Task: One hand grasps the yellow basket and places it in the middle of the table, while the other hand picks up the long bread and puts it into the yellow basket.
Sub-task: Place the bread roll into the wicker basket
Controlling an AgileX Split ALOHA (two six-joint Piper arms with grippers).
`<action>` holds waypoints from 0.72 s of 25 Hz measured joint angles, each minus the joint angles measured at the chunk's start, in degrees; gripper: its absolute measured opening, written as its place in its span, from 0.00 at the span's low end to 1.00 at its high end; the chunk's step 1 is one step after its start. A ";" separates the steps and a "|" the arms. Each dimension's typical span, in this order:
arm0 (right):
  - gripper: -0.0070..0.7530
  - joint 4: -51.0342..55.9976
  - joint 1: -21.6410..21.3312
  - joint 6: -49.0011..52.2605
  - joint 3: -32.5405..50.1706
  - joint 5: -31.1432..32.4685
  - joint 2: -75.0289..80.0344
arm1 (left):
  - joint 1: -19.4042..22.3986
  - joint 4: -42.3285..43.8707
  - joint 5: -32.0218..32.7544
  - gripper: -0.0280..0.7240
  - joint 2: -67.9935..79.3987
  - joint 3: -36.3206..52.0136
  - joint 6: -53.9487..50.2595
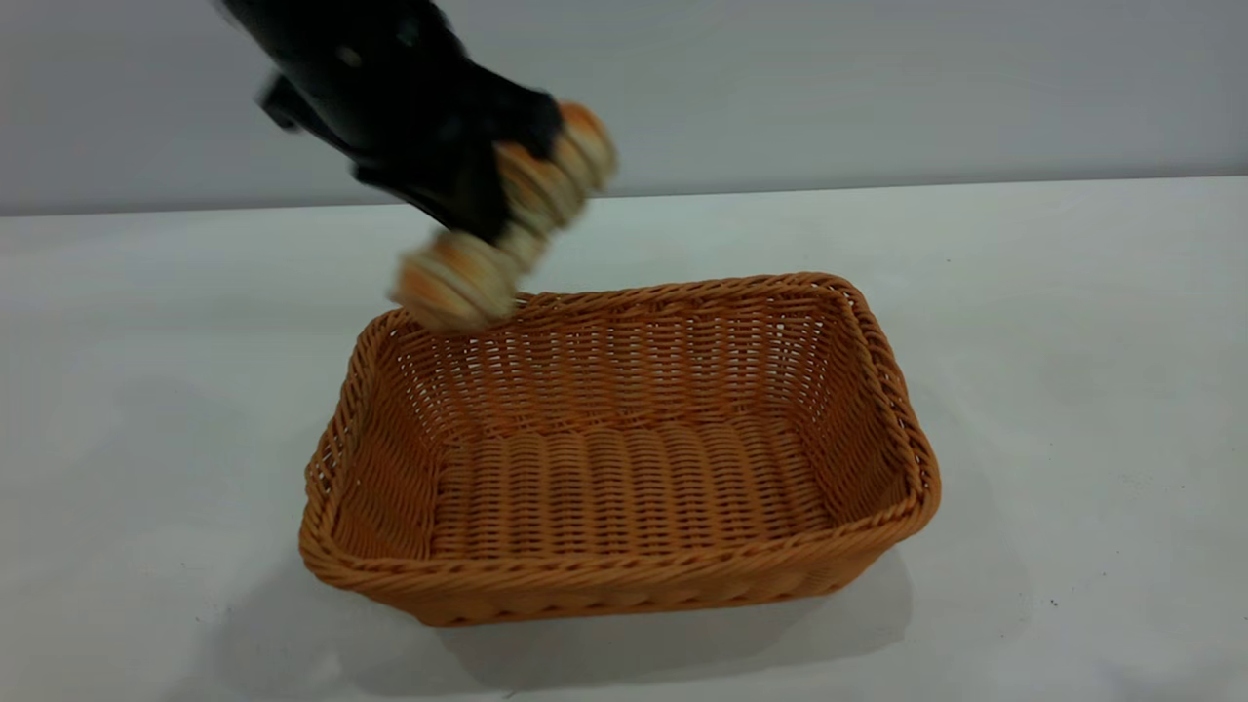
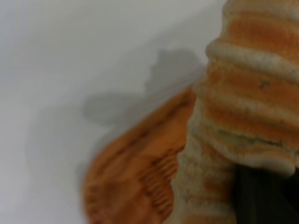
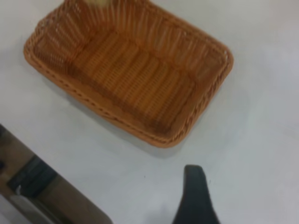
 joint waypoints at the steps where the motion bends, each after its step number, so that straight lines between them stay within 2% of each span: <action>1: 0.72 0.00 0.00 0.00 0.00 0.03 -0.75 | -0.79 -1.05 -0.39 0.12 0.98 0.00 0.45; 6: 0.72 0.00 0.00 0.00 0.00 1.23 -3.41 | -3.85 -3.35 -2.58 0.14 6.16 0.00 3.17; 8: 0.72 -0.07 0.00 0.11 0.00 2.41 -3.95 | -4.65 -3.61 -3.98 0.21 7.95 0.00 4.05; 10: 0.72 -0.68 0.00 0.87 0.00 3.49 -4.31 | -5.35 -3.68 -5.06 0.34 9.23 0.00 4.18; 13: 0.72 -2.76 0.00 2.68 0.00 4.20 -4.44 | -5.58 -4.47 -5.79 0.63 9.65 0.00 4.30; 15: 0.72 -5.02 0.00 4.13 0.00 4.98 -4.56 | -5.58 -4.28 -5.21 0.79 9.16 0.00 4.48; 16: 0.72 -6.00 0.00 5.09 0.00 5.63 -4.69 | -5.52 -3.71 -4.34 0.85 8.55 0.00 4.68; 18: 0.72 -8.34 0.00 6.95 0.00 7.09 -4.80 | -5.40 -0.61 -1.96 0.91 6.88 0.00 5.37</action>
